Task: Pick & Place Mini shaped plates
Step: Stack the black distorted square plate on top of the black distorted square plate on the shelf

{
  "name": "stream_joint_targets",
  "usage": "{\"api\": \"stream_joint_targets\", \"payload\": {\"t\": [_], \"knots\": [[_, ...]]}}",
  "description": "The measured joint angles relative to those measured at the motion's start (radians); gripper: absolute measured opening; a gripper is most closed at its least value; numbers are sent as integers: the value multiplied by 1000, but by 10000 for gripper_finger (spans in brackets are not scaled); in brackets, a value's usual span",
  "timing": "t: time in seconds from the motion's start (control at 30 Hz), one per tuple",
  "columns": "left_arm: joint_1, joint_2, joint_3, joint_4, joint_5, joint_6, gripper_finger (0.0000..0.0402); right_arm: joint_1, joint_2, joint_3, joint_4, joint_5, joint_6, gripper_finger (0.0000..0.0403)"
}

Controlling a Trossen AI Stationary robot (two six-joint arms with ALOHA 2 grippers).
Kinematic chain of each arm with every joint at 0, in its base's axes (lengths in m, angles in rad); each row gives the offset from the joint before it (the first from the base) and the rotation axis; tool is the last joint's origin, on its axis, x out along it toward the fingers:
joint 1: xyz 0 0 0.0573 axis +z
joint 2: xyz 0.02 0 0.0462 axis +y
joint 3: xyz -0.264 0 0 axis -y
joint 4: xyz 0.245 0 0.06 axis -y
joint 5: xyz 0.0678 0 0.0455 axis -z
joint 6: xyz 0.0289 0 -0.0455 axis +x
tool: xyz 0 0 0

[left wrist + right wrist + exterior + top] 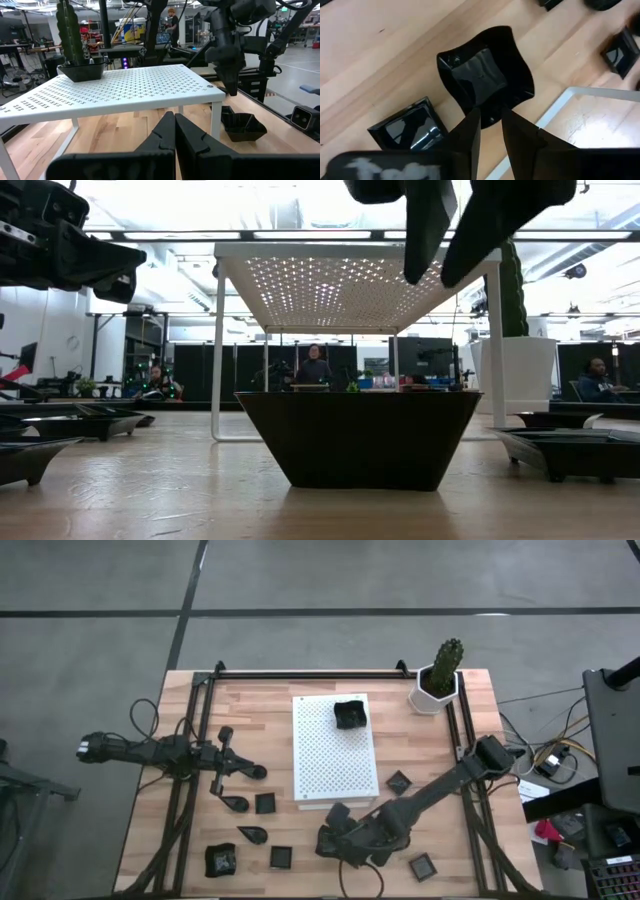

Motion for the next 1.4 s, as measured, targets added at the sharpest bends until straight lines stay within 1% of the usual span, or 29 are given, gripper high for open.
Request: {"api": "stream_joint_targets", "payload": {"t": [0.2, 0.43, 0.6, 0.73, 1.0, 1.17, 1.4], "knots": [[0, 0, 0, 0, 0, 0, 0, 20, 45, -2, 1, 1, -42, 69], [0, 0, 0, -2, 0, 0, 0, 65, 103, -3, 24, 9, -126, 88], [0, 0, 0, -2, 0, 0, 0, 81, 141, -4, 22, 124, -171, 98], [0, 0, 0, -2, 0, 0, 0, 84, 144, -4, 25, 140, -174, 102], [0, 0, 0, -3, 0, 0, 0, 98, 136, 9, 27, 141, -207, 91], [0, 0, 0, -3, 0, 0, 0, 97, 136, 26, 26, 167, -223, 81], [0, 0, 0, -3, 0, 0, 0, 96, 135, 27, 26, 139, -193, 73]]}}
